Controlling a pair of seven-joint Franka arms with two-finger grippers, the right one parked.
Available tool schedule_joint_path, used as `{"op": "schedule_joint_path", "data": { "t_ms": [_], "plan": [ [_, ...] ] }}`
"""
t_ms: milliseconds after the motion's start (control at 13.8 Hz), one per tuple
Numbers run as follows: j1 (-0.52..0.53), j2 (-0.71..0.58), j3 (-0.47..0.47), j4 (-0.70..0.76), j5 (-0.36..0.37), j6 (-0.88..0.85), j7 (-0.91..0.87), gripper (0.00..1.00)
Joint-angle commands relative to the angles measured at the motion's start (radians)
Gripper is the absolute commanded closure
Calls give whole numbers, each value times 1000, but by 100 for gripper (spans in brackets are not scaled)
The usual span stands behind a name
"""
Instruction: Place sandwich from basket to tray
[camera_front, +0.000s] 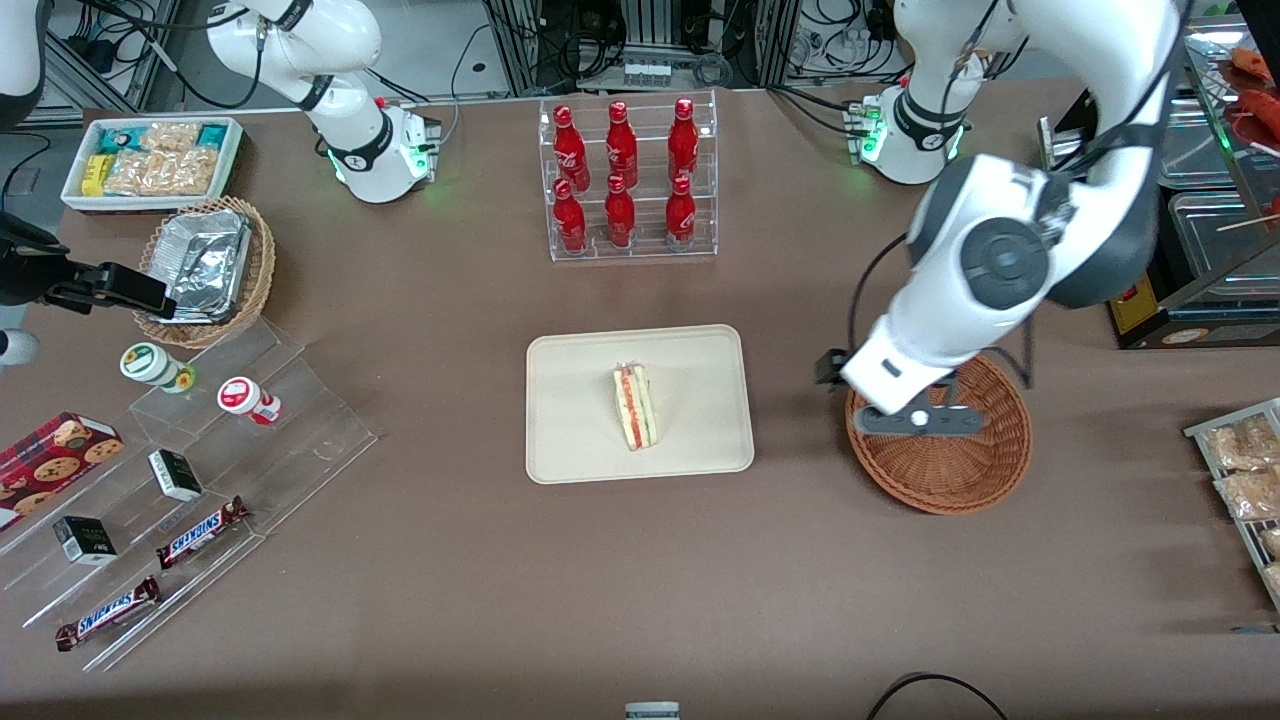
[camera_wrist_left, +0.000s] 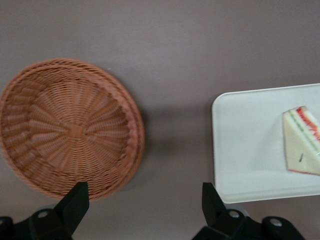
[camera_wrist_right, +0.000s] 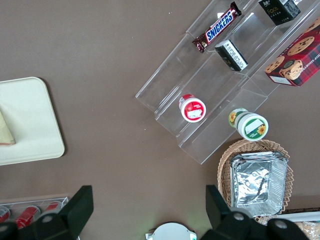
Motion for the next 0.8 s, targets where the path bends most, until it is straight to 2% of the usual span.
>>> {"op": "schedule_joint_path", "data": {
  "t_ms": [0,507,652,725],
  "plan": [
    [48,-92,-3,-67,-21,-57,84,0],
    [197,-218,3,-53,-24,-260,311,0],
    [175,-230,79,-21,-23,-312,329,0],
    [133,-236,116,2,-23,-334,331,0]
  ]
}}
